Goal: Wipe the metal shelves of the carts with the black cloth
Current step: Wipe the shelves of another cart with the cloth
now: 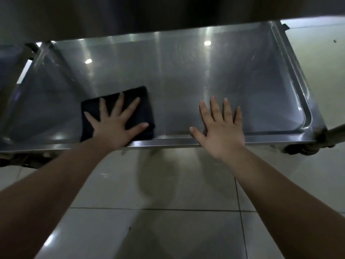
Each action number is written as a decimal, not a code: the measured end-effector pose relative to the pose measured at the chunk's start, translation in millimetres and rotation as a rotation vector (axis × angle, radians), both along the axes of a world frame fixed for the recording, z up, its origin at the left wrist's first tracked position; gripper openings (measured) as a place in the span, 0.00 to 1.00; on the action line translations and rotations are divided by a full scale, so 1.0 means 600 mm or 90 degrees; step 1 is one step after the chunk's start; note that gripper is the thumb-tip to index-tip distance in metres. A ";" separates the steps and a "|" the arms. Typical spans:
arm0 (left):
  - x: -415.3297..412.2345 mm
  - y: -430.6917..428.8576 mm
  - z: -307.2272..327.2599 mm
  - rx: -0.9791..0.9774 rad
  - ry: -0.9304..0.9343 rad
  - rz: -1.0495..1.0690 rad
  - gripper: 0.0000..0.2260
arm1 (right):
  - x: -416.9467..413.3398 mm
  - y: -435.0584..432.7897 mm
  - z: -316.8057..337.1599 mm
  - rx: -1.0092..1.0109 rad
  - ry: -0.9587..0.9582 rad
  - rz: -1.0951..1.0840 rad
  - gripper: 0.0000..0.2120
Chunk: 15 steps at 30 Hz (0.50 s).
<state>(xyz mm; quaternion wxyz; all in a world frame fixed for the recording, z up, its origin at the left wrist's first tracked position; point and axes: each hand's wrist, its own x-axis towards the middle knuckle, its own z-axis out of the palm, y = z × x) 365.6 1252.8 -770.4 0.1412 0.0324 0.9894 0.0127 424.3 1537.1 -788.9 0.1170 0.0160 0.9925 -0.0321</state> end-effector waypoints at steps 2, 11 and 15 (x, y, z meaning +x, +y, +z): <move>0.026 0.074 0.001 0.003 -0.005 -0.063 0.37 | -0.001 0.001 0.007 -0.039 0.009 -0.016 0.37; 0.048 0.321 0.014 0.094 -0.004 -0.084 0.26 | -0.026 0.026 0.047 -0.642 0.307 -0.259 0.24; 0.025 0.194 -0.003 0.080 0.122 0.033 0.24 | -0.011 -0.006 0.023 -0.195 0.118 0.039 0.27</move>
